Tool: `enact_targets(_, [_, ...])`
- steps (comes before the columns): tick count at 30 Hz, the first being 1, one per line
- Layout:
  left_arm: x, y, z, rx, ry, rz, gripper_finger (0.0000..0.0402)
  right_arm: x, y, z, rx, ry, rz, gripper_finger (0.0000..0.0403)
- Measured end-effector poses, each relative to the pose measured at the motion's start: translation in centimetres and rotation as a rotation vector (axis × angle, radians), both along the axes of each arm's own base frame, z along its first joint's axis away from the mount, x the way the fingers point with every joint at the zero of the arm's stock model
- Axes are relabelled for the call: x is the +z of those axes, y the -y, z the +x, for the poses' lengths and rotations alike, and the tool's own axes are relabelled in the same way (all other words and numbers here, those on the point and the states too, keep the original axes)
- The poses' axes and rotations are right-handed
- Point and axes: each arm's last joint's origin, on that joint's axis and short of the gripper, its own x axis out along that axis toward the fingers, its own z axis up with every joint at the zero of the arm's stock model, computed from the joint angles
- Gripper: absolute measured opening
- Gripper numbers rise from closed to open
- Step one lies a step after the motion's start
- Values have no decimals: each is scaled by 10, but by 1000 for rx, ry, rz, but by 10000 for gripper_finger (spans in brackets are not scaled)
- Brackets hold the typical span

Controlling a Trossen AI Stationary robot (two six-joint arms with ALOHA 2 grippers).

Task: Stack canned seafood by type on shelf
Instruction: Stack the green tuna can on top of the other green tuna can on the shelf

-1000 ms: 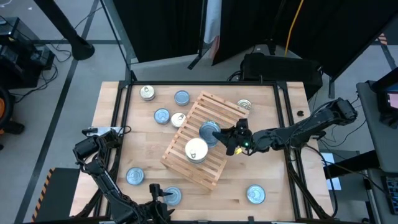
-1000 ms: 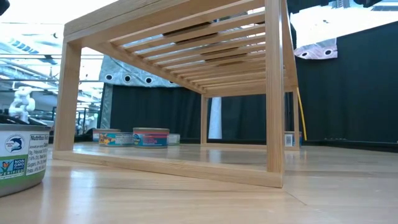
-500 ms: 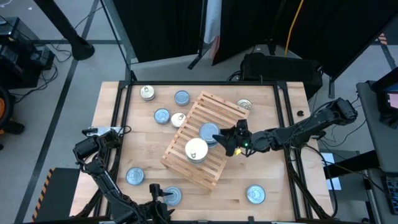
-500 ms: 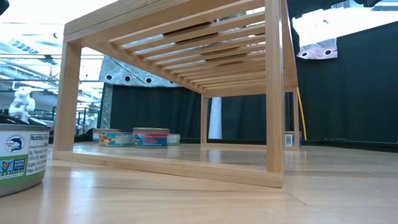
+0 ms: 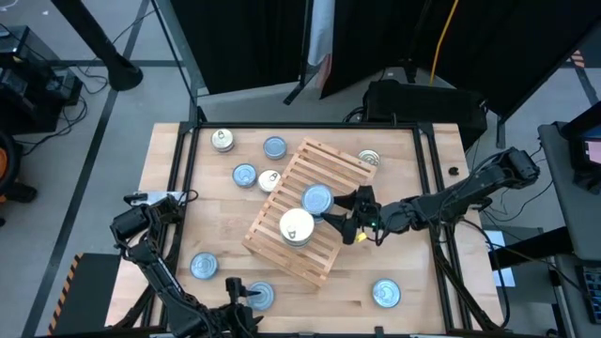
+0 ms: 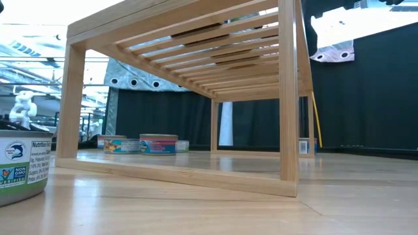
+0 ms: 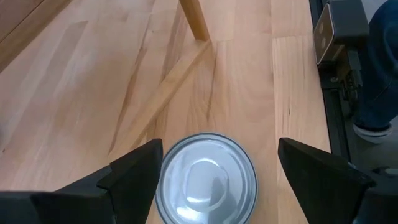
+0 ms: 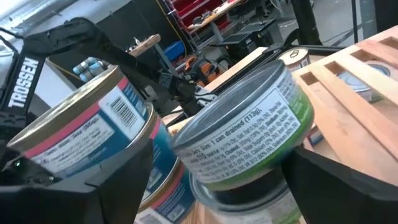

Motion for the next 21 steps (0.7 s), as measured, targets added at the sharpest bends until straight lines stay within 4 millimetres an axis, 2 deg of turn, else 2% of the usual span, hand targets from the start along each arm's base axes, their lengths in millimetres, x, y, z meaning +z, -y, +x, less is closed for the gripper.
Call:
enact_targets(4, [0,0,0,0,0,0,327,0,-2,-1,9,-7,-15,340])
enact_targets(21, [0,0,0,-1,-6,1,327,-7,-13,-7,63,-137,-270,341])
